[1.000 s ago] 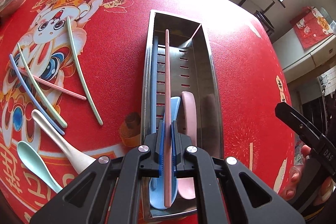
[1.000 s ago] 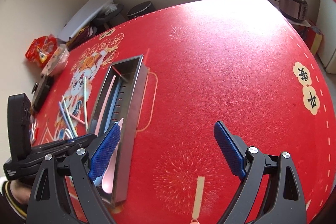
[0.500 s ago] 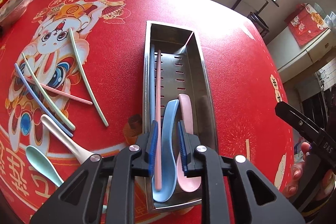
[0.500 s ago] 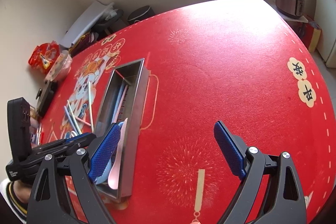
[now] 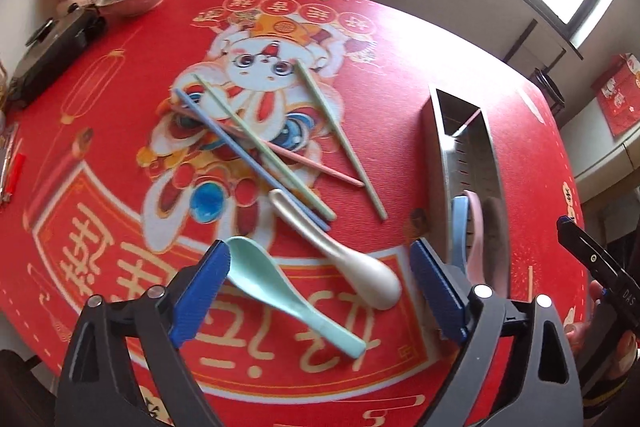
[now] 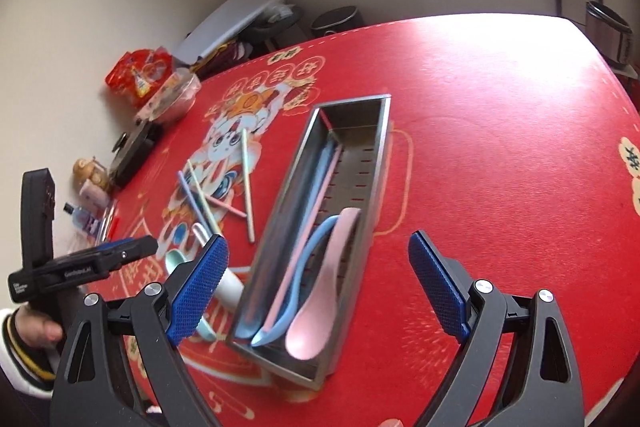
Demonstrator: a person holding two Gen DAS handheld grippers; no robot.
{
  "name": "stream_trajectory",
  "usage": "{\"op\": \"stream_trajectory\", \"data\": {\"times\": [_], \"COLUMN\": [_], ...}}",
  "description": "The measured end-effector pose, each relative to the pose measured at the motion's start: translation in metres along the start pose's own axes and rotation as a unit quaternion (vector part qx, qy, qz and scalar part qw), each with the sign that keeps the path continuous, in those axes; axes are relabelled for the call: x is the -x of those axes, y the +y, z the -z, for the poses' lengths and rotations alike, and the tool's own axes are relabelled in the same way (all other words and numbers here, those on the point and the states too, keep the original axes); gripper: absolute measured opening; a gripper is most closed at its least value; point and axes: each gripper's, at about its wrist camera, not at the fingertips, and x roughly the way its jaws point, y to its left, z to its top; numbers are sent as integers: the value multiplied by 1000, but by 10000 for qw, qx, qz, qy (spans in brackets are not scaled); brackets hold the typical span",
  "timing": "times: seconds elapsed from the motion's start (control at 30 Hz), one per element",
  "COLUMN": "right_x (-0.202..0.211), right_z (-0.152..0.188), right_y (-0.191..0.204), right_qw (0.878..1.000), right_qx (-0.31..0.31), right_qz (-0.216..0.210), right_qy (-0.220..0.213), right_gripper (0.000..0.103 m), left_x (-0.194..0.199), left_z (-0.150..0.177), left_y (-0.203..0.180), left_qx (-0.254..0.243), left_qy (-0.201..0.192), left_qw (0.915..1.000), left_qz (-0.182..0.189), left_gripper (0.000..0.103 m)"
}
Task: Organize utensils
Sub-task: 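Withdraw both open tools from the tray back over the utensil pile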
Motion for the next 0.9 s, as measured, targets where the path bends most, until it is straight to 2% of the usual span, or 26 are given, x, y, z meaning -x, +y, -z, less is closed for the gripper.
{"op": "stream_trajectory", "data": {"times": [0.17,0.33,0.47,0.63,0.73,0.9], "right_x": [-23,-40,-56,-71,-74,-57], "right_z": [-1,3,17,27,25,19], "right_y": [44,87,115,134,135,120], "right_qw": [9985,9946,9923,9926,9944,9961], "right_qx": [497,1007,1147,1037,771,208], "right_qz": [-86,19,30,136,350,767], "right_qy": [203,256,466,622,634,378], "right_gripper": [88,88,88,88,88,88], "left_x": [11,21,27,24,20,7], "left_z": [8,15,13,6,0,-7], "left_y": [41,69,96,121,129,131], "left_qx": [213,36,84,24,-53,-412], "left_qy": [62,-81,-279,-302,-264,-69], "left_qw": [9994,9984,9987,9993,9996,9987], "left_qz": [-266,-562,-420,-211,-71,287], "left_gripper": [97,97,97,97,97,97]}}
